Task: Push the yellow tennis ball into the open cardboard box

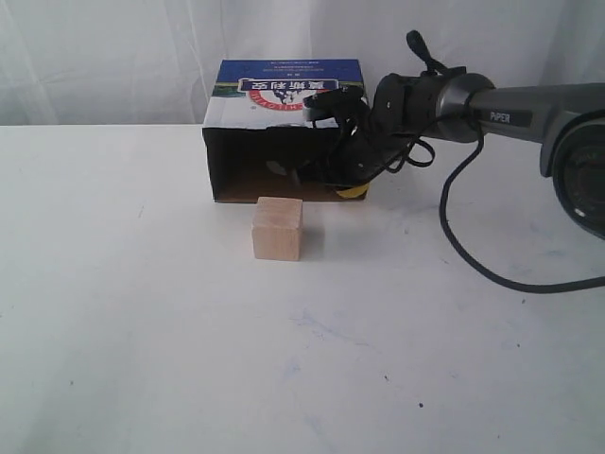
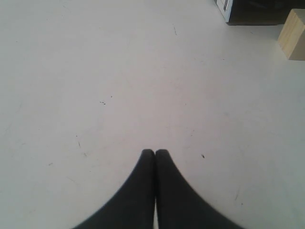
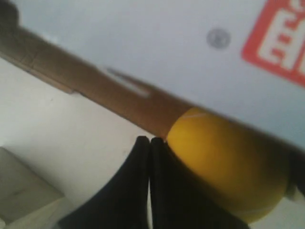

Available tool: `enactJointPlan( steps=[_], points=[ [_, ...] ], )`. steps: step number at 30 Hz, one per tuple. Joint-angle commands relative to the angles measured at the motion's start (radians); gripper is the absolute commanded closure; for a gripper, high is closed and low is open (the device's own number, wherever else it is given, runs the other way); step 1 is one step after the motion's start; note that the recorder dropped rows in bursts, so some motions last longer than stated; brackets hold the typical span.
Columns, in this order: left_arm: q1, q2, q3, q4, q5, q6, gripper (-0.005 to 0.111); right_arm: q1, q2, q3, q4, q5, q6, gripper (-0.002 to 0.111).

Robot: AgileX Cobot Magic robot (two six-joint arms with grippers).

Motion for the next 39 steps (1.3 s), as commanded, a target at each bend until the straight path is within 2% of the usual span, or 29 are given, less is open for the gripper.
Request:
enactJointPlan(
  steps=[1,6,9,16,25,39],
  points=[
    [-0.004,-0.005,0.002,-0.011,0.000,-0.001,0.107,-0.021,-0.008,0.000,-0.057,-0.034,-0.008,0.108],
    [-0.004,-0.005,0.002,-0.011,0.000,-0.001,0.107,-0.021,-0.008,0.000,-0.033,-0.039,-0.016,0.108],
    [-0.004,-0.005,0.002,-0.011,0.000,-0.001,0.107,-0.021,-0.006,0.000,0.061,-0.024,-0.106,0.108],
    [-0.004,-0.005,0.002,-0.011,0.000,-0.001,0.107,-0.021,0.001,0.000,0.068,-0.031,-0.107,0.108],
    [-0.004,-0.005,0.002,-0.011,0.000,-0.001,0.107,-0.019,0.017,0.000,0.140,0.048,-0.150,0.108],
    [-0.004,-0.005,0.002,-0.011,0.000,-0.001,0.107,-0.013,-0.021,0.003,0.141,0.149,-0.132,0.108]
  ],
)
